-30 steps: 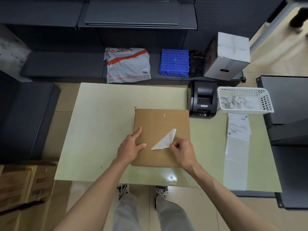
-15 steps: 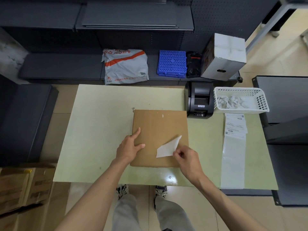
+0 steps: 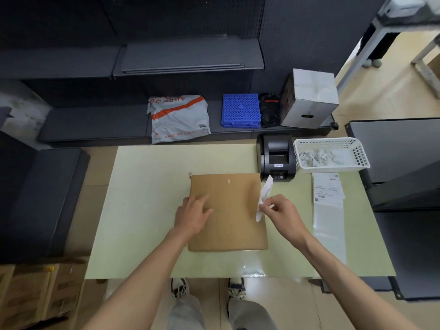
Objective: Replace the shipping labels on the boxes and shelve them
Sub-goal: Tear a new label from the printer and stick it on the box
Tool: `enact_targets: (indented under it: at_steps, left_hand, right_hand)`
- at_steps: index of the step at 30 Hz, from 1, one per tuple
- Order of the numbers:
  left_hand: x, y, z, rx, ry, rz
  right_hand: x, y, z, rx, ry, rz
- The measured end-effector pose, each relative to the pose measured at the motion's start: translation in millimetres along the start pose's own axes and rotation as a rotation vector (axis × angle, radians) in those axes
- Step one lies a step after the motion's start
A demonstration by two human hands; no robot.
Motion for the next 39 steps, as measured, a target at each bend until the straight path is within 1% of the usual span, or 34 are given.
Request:
enact_targets:
  at_steps: [1, 2, 4, 5, 7, 10, 16, 20, 21, 23, 25, 26, 30, 33, 36, 39]
  left_hand:
    - [-2, -8, -18, -0.101, 0.048, 0.025]
    - [-4, -14, -37, -0.261, 0.084, 0.067]
    - [-12, -23, -74, -0.595, 0.114, 0.159]
    - [-16, -27, -89, -0.700, 0.124, 0.181]
    - [-19, -36, -114, -0.818, 0.160, 0.192]
    - [-23, -61, -136, -0.955, 0.187, 0.168]
    - [-24, -106, -152, -0.936, 0.247, 0.040]
    - [-27, -126, -158, -0.911, 0.276, -0.022]
    - [-28, -131, -160, -0.908, 0.292, -0.027]
    - [-29, -139, -162, -0.906, 0.319, -0.035]
    - [-30, -145, -163, -0.893, 0.332, -0.039]
    - [-31, -147, -163, -0.882, 0.339, -0.040]
    - [-33, -152, -160, -0.872, 0.365, -0.056]
    - [-34, -152, -159, -0.792, 0.399, -0.098]
    - [-37, -158, -155, -0.724, 0.414, -0.132]
    - [-36, -163, -156, -0.643, 0.484, -0.104]
  right_hand:
    - [3, -2, 4, 0.027, -0.004, 0.003]
    - [6, -4, 10, 0.053, -0.006, 0.006]
    - [11, -7, 23, 0.093, -0.015, 0.018]
    - [12, -8, 33, 0.123, -0.031, 0.034]
    - [12, -13, 55, 0.173, -0.089, 0.053]
    - [13, -27, 82, 0.199, -0.141, 0.033]
    - [19, -53, 106, 0.144, -0.189, -0.095]
    - [15, -71, 124, 0.052, -0.251, -0.209]
    - [16, -72, 127, 0.045, -0.274, -0.196]
    - [17, -66, 134, 0.058, -0.305, -0.096]
    - [19, -57, 136, 0.125, -0.300, 0.005]
    - [19, -55, 137, 0.169, -0.295, 0.022]
    - [21, -53, 139, 0.229, -0.286, -0.027]
    - [22, -51, 141, 0.211, -0.279, -0.077]
    - [19, -47, 145, 0.198, -0.283, -0.091]
    - [16, -45, 148, 0.215, -0.279, -0.075]
Point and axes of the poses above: each hand's wrist, its own x-axis towards the middle knuckle, its own y-axis out of the palm, z = x × y, the point moved 9 cm from there along x, towards the middle knuckle, and after that the axes turned 1 degree about z, right-handed, at the moved point
